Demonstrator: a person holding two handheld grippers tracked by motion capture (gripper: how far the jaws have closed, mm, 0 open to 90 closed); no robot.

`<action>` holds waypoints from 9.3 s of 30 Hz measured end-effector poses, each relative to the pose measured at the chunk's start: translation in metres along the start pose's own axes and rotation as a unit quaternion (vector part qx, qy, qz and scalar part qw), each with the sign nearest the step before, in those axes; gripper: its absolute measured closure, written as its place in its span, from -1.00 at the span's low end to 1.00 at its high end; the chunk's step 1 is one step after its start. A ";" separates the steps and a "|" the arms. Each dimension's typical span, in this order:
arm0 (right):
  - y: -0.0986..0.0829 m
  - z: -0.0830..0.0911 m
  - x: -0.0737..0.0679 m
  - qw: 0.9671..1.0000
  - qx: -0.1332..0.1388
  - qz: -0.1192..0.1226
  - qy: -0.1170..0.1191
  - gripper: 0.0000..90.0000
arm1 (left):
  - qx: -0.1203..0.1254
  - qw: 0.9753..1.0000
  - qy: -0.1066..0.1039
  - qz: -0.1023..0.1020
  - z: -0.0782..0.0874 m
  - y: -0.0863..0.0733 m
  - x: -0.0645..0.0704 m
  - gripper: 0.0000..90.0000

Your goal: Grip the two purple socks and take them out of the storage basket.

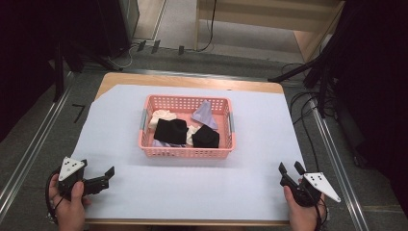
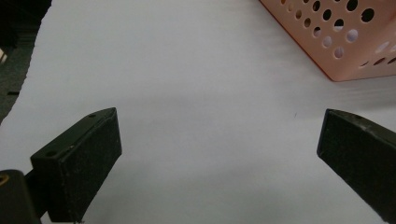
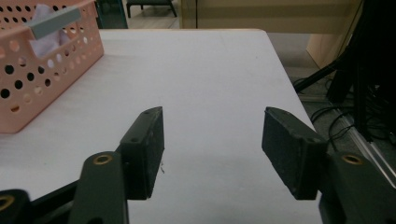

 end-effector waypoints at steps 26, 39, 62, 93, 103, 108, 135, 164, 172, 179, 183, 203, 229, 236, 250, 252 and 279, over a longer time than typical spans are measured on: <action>0.061 -0.012 -0.109 0.994 0.004 0.020 0.107 0.16 | 0.000 1.000 -0.001 0.000 0.000 0.000 -0.001 -0.99; 0.074 -0.041 -0.171 0.987 -0.031 0.042 0.151 0.27 | -0.001 1.000 -0.004 0.003 -0.001 0.000 -0.001 -0.99; 0.078 -0.087 -0.248 0.977 -0.074 0.058 0.189 0.33 | -0.007 1.000 -0.005 0.005 -0.001 0.000 -0.001 -0.99; 0.079 -0.145 -0.290 0.966 -0.203 0.047 0.154 1.00 | -0.007 1.000 -0.011 0.010 -0.002 0.000 -0.002 -0.99; 0.080 -0.153 -0.283 0.952 -0.243 0.011 0.187 0.23 | -0.012 1.000 -0.008 0.008 -0.003 0.000 -0.002 -0.99; 0.069 -0.164 -0.298 0.937 -0.308 0.008 0.166 0.01 | -0.011 1.000 -0.010 0.008 -0.002 0.000 -0.002 -0.99; 0.086 -0.159 -0.272 0.942 -0.293 -0.051 0.156 0.18 | -0.013 1.000 -0.014 0.008 -0.003 0.000 -0.003 -0.99; 0.145 -0.103 -0.220 0.978 0.013 -0.030 0.205 0.97 | -0.004 1.000 -0.008 0.009 -0.001 0.000 -0.003 -0.99; 0.159 -0.087 -0.175 0.982 0.072 -0.054 0.168 0.97 | -0.002 1.000 -0.007 0.012 -0.001 0.000 -0.003 -0.99; 0.159 -0.073 -0.127 0.986 0.089 -0.063 0.123 0.97 | 0.000 1.000 -0.007 0.013 -0.001 0.000 -0.003 -0.99; 0.152 -0.068 -0.101 0.990 0.086 -0.062 0.098 0.97 | -0.001 1.000 -0.005 0.012 -0.001 0.000 -0.003 -0.99; 0.078 -0.078 -0.040 0.996 0.016 -0.083 0.010 0.41 | -0.001 1.000 -0.003 0.009 0.000 0.000 -0.002 -0.99; 0.111 -0.145 -0.188 0.993 -0.063 -0.011 0.104 0.38 | 0.000 1.000 -0.006 0.010 0.000 0.000 -0.003 -0.99; 0.112 -0.164 -0.200 0.983 -0.150 -0.040 0.098 0.42 | 0.001 1.000 -0.008 0.013 0.000 0.000 -0.003 -0.99; 0.105 -0.205 -0.218 0.982 -0.171 -0.024 0.082 0.41 | 0.002 1.000 -0.009 0.015 0.000 0.000 -0.004 -0.99; 0.101 -0.212 -0.219 0.978 -0.190 -0.029 0.082 0.41 | 0.002 1.000 -0.009 0.015 0.000 0.000 -0.004 -0.99; 0.108 -0.203 -0.223 0.979 -0.164 0.006 0.118 0.91 | 0.000 1.000 -0.008 0.009 0.000 0.000 -0.003 -0.99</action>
Point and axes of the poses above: each handheld gripper's, and its own axes: z roughly backward along the jaws, y roughly out of its top, x roughly to its right, the point moved 4 cm from there along -z, roughly forward along the jaws
